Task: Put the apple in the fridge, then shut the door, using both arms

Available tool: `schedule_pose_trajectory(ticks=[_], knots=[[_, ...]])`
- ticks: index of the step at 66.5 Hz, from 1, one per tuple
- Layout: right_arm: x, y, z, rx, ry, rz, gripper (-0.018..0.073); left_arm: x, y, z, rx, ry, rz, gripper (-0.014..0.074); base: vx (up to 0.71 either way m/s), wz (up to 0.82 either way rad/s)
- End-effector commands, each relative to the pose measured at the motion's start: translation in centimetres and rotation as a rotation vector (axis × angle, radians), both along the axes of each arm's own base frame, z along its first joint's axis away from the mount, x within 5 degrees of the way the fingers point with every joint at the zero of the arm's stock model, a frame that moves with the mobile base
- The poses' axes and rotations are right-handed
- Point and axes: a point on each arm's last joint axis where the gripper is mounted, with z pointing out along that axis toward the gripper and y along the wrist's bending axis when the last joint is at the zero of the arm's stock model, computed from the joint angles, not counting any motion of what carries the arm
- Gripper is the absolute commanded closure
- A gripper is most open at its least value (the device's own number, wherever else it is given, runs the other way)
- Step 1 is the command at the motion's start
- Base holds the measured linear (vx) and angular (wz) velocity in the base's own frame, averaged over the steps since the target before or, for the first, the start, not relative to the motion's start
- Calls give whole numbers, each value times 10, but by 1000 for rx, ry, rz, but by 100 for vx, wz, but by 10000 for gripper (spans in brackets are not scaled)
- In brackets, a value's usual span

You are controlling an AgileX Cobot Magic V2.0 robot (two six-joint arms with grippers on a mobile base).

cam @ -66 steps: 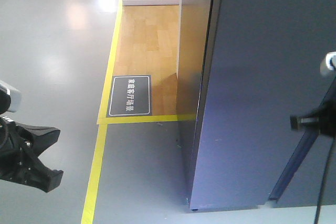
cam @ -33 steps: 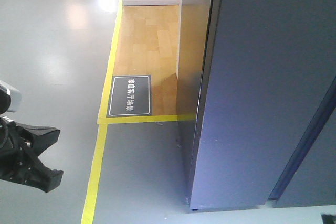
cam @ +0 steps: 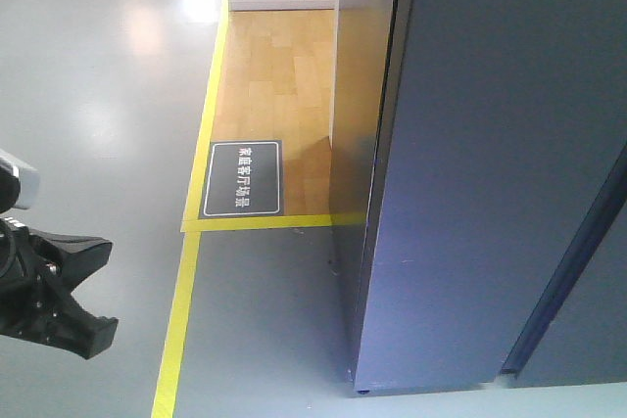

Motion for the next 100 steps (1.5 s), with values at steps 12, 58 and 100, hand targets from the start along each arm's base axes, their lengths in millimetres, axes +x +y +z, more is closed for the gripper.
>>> schedule_pose_trajectory(ticks=[12, 58, 100], knots=[[3, 1, 10, 10, -66, 2, 562, 1, -1, 14, -54, -80, -4, 603, 0, 0], [3, 1, 10, 12, -66, 3, 562, -48, 67, -24, -231, -388, 294, 603, 0, 0], [3, 1, 10, 11, -64, 2, 562, -103, 89, -99, -238, -673, 477, 603, 0, 0]])
